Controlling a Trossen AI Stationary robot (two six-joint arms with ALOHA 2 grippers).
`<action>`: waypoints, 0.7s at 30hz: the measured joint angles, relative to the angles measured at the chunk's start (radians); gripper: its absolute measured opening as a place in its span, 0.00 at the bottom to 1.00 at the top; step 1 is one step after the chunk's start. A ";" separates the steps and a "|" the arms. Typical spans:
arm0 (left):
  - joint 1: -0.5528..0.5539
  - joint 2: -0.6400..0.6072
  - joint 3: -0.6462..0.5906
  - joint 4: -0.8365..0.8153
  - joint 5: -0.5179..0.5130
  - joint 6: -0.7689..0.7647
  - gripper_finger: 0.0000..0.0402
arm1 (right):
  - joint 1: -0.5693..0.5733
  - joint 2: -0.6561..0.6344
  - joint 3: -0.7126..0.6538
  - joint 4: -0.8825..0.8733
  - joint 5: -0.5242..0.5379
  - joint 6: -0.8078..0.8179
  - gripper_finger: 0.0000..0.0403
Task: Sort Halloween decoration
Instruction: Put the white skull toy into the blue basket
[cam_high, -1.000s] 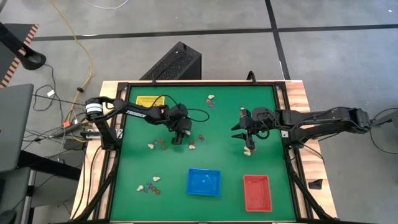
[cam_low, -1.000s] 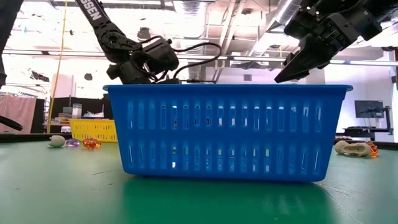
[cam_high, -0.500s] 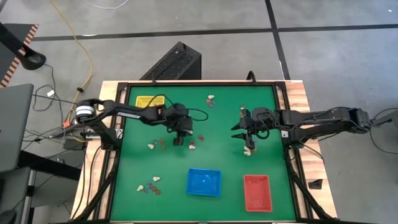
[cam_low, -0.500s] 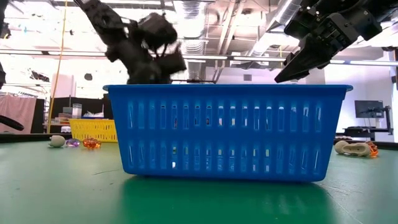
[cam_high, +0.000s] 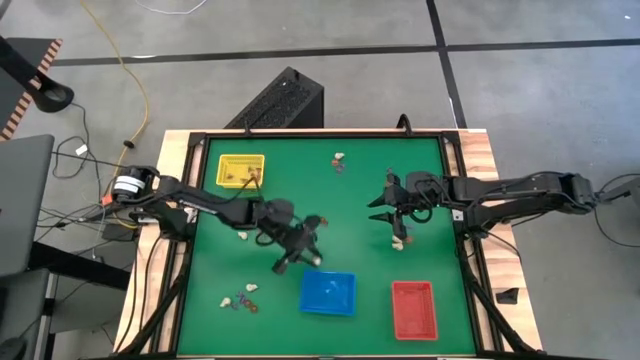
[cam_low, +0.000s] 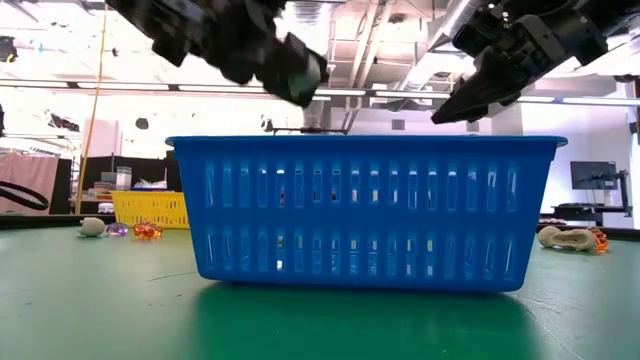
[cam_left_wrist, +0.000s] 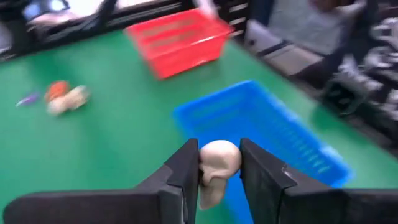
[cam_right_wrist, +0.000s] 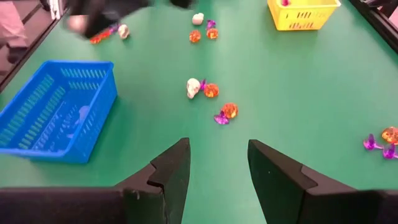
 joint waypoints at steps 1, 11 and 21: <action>-0.022 0.000 0.000 0.022 0.002 -0.003 0.23 | 0.000 0.010 0.000 0.014 0.000 0.009 0.48; -0.192 0.054 0.000 0.168 -0.076 -0.006 0.22 | 0.001 0.132 0.000 0.105 -0.002 0.088 0.48; -0.173 0.188 0.000 0.267 -0.139 -0.147 0.24 | 0.002 0.110 0.001 0.134 -0.007 0.148 0.48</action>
